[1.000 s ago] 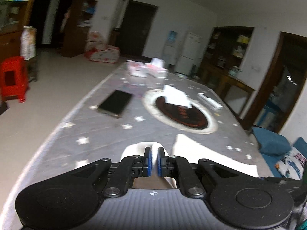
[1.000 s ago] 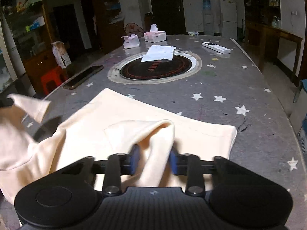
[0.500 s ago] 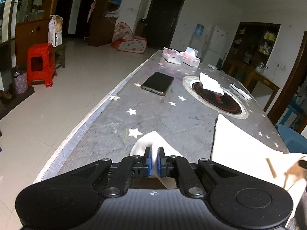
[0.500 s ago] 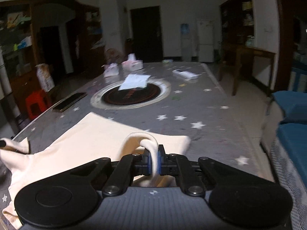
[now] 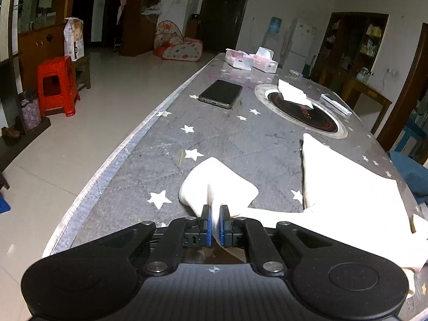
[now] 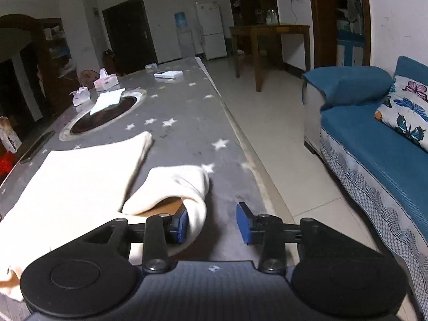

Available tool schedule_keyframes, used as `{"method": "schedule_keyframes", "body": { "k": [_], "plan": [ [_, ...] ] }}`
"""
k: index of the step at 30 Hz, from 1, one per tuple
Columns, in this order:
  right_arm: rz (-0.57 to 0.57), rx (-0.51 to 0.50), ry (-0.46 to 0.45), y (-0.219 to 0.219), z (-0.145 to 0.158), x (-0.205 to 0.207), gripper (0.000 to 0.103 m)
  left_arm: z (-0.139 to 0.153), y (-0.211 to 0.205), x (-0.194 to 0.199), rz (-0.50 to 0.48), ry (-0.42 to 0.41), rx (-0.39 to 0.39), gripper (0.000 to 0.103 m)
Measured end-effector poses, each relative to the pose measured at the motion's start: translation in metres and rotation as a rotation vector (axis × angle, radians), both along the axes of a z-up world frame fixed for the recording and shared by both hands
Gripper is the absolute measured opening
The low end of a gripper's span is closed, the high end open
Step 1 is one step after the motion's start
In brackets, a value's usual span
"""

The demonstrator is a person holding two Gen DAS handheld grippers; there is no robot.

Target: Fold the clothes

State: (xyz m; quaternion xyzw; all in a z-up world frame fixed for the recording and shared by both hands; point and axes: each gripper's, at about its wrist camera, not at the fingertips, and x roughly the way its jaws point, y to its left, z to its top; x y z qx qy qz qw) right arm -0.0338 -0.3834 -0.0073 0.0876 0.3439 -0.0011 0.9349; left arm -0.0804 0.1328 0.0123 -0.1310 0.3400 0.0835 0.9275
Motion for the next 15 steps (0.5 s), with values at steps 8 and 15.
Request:
{"method": "schedule_keyframes", "body": {
  "k": [8, 15],
  "plan": [
    [-0.028, 0.042, -0.073, -0.011, 0.018, -0.011, 0.049, 0.020, -0.017, -0.003, -0.069, -0.048, 0.047, 0.010],
    [0.093, 0.040, -0.114, 0.014, 0.030, -0.015, 0.050, 0.031, -0.071, -0.009, -0.362, -0.118, 0.014, 0.010]
  ]
}}
